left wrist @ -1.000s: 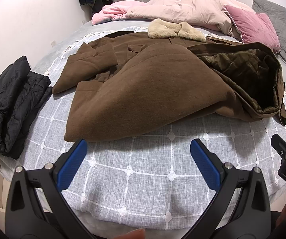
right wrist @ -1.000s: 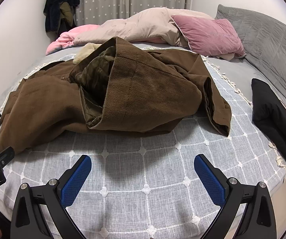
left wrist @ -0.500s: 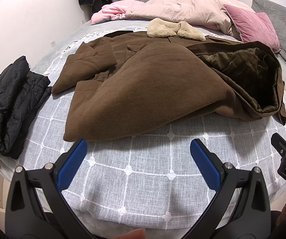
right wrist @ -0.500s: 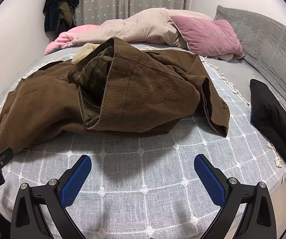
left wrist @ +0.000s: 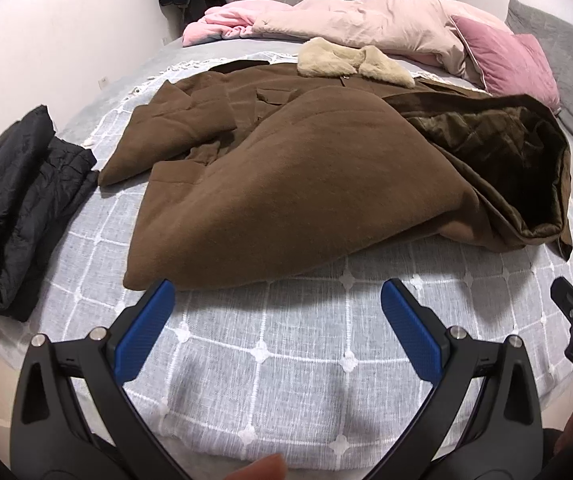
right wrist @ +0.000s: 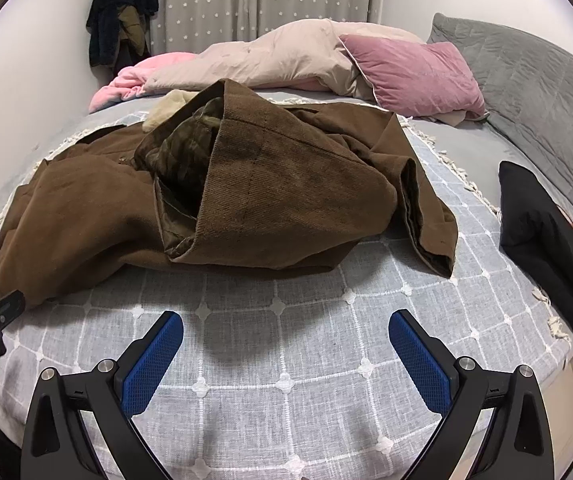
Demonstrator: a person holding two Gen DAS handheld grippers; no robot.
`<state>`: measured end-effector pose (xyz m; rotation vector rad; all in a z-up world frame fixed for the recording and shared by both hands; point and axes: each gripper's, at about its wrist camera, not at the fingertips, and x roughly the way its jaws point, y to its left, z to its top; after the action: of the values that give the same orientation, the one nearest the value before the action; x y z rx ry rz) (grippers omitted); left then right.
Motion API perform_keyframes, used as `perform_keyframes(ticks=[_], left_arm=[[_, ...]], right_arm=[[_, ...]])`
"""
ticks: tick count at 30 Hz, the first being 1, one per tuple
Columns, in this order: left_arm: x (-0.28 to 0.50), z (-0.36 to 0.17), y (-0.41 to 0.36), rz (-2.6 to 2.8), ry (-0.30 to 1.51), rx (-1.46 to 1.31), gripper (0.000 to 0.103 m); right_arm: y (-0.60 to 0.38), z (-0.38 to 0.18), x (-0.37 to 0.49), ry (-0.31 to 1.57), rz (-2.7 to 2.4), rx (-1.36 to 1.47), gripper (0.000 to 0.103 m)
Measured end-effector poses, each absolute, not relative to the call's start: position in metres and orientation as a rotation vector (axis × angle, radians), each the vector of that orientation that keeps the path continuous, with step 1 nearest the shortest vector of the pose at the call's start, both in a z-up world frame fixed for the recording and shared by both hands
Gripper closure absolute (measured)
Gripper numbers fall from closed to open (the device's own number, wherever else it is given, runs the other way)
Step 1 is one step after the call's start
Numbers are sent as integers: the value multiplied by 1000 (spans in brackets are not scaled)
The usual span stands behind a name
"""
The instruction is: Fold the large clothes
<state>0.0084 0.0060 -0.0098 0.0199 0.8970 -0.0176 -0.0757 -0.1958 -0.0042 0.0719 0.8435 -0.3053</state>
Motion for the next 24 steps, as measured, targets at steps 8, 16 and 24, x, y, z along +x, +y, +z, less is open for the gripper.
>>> perform_keyframes(ticks=[8, 16, 24], left_arm=[[11, -1, 24, -141, 883, -68, 1], [35, 27, 58, -150, 900, -56, 1], [83, 6, 114, -94, 915, -181, 1]], right_arm=[[-201, 3, -85, 765, -267, 115, 0], [-226, 17, -71, 805, -189, 306, 0], [-228, 31, -25, 807, -180, 330, 0]])
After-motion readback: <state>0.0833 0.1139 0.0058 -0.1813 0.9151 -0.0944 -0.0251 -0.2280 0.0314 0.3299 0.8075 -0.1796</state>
